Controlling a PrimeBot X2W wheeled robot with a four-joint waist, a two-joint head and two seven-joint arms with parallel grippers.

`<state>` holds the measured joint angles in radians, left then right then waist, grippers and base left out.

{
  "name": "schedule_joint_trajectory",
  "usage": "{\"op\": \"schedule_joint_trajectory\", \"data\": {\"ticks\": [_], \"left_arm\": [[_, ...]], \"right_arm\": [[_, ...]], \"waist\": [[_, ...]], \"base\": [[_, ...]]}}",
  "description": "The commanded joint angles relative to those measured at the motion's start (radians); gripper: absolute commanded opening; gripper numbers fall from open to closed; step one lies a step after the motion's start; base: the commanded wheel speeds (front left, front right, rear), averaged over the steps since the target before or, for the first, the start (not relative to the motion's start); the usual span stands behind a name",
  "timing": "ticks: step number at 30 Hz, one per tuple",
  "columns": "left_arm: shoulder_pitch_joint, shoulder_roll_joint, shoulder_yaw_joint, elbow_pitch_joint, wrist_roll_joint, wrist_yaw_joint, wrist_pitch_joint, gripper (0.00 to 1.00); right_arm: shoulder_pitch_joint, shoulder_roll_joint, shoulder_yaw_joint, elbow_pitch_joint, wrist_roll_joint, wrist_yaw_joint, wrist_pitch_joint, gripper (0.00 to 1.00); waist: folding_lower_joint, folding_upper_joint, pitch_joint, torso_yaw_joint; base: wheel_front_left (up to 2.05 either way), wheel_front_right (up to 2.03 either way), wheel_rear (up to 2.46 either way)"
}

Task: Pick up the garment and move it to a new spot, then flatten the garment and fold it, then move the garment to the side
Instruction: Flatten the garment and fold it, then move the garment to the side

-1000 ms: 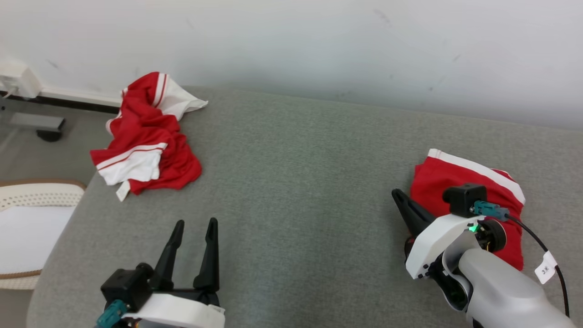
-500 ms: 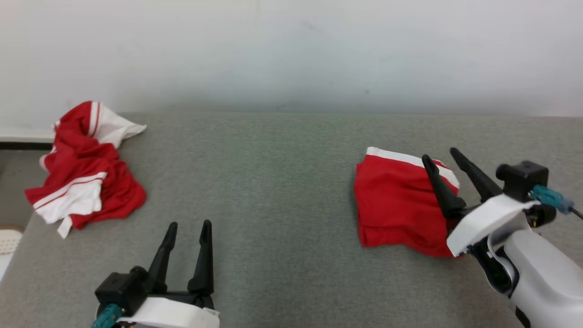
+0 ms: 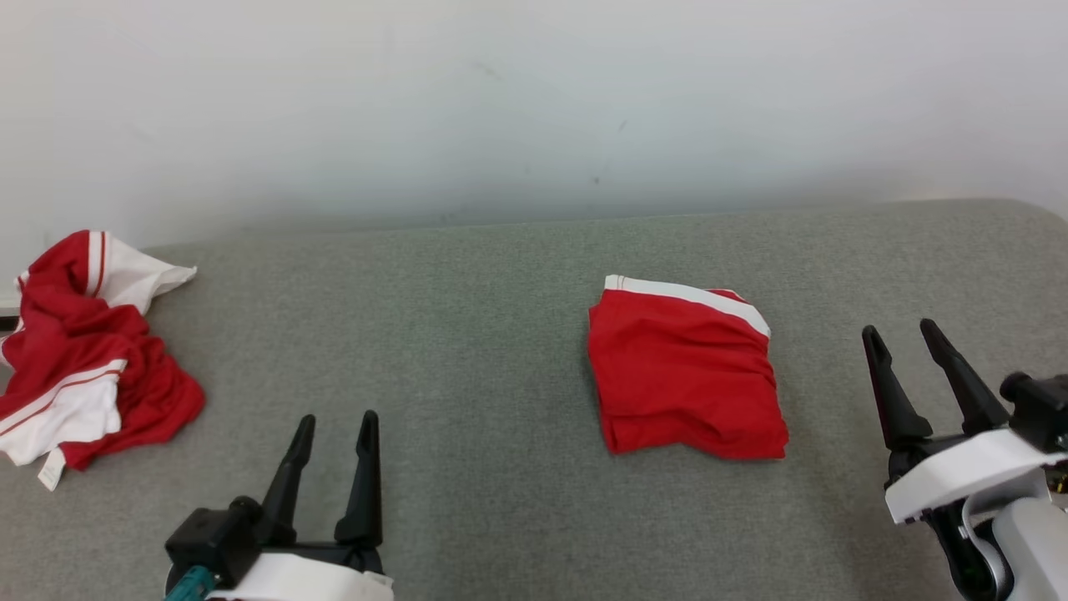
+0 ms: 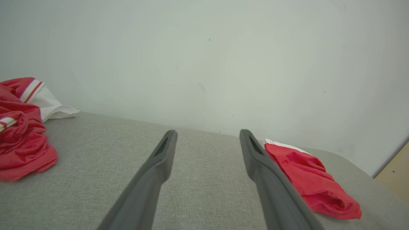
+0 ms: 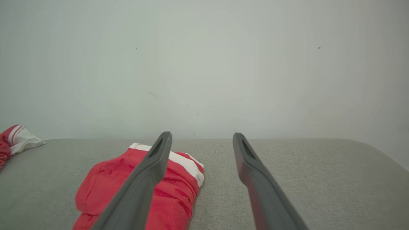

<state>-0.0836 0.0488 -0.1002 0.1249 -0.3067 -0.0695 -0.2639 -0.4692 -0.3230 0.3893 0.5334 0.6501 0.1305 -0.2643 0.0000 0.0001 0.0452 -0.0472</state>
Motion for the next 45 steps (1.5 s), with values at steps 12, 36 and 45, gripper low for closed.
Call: {"op": "schedule_joint_trajectory", "data": {"ticks": [12,36,45], "left_arm": [[-0.018,0.003,-0.011,0.002,0.019,-0.01,0.0,1.0],[-0.101,0.003,-0.02,0.018,0.036,-0.029,-0.001,1.0],[-0.116,0.003,-0.031,0.026,0.028,-0.025,0.0,1.0]], "right_arm": [[0.1,0.081,-0.149,-0.054,-0.068,0.0,0.006,1.0],[-0.331,0.137,-0.005,0.536,0.235,0.0,0.408,1.0],[-0.354,0.174,0.03,0.631,0.286,0.0,0.537,0.0]], "waist": [[0.0,-0.0001,0.031,-0.01],[0.0,-0.0001,0.173,0.14],[0.0,-0.0001,0.184,0.153]], "base": [[0.0,0.0,0.0],[0.0,0.0,0.0],[0.0,0.0,0.0]]}}
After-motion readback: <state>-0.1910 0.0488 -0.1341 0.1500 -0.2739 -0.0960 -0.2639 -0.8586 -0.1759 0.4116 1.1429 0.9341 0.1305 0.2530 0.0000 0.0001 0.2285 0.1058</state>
